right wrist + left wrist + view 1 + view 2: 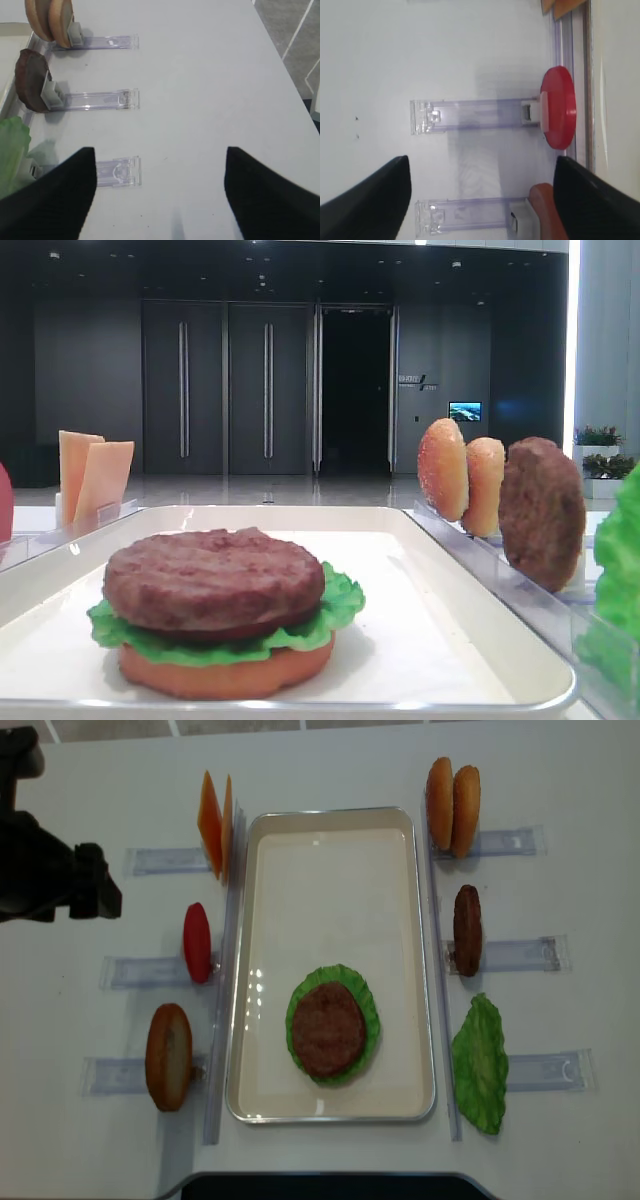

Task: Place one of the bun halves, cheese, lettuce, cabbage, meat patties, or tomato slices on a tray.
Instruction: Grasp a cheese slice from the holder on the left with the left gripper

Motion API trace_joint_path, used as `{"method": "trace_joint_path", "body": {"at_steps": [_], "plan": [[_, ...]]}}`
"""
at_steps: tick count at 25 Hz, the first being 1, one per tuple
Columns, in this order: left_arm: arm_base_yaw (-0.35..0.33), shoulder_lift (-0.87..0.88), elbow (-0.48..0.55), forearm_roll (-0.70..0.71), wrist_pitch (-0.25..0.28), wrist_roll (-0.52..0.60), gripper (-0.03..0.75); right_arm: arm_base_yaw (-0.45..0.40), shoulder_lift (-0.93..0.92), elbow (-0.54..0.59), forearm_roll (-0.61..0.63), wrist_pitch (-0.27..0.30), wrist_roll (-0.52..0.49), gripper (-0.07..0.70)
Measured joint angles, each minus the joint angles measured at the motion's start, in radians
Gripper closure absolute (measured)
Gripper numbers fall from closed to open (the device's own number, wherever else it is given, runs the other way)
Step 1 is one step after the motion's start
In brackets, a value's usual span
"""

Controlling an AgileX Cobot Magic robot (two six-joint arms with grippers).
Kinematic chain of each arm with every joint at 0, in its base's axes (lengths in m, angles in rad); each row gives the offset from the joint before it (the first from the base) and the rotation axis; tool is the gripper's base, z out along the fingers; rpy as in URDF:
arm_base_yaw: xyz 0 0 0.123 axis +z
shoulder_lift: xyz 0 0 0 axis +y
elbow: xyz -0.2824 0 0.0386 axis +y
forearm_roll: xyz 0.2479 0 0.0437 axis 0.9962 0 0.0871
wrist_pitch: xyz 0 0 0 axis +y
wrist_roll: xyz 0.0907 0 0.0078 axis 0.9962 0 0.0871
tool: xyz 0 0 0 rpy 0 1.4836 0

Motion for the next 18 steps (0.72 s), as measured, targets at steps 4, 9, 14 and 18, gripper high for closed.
{"method": "trace_joint_path", "body": {"at_steps": [4, 9, 14, 18], "plan": [[0.000, 0.089, -0.078, 0.000, 0.000, -0.014, 0.024, 0.000, 0.000, 0.000, 0.000, 0.000, 0.000, 0.097], [0.000, 0.202, -0.184, 0.000, 0.000, -0.019, 0.024, 0.000, 0.000, 0.000, 0.000, 0.000, 0.000, 0.097], [0.000, 0.300, -0.289, 0.000, 0.001, -0.022, 0.024, 0.000, 0.000, 0.000, 0.000, 0.000, 0.000, 0.097], [-0.001, 0.371, -0.370, 0.000, 0.008, -0.023, 0.024, 0.000, 0.000, 0.000, 0.000, 0.000, 0.000, 0.097]]}}
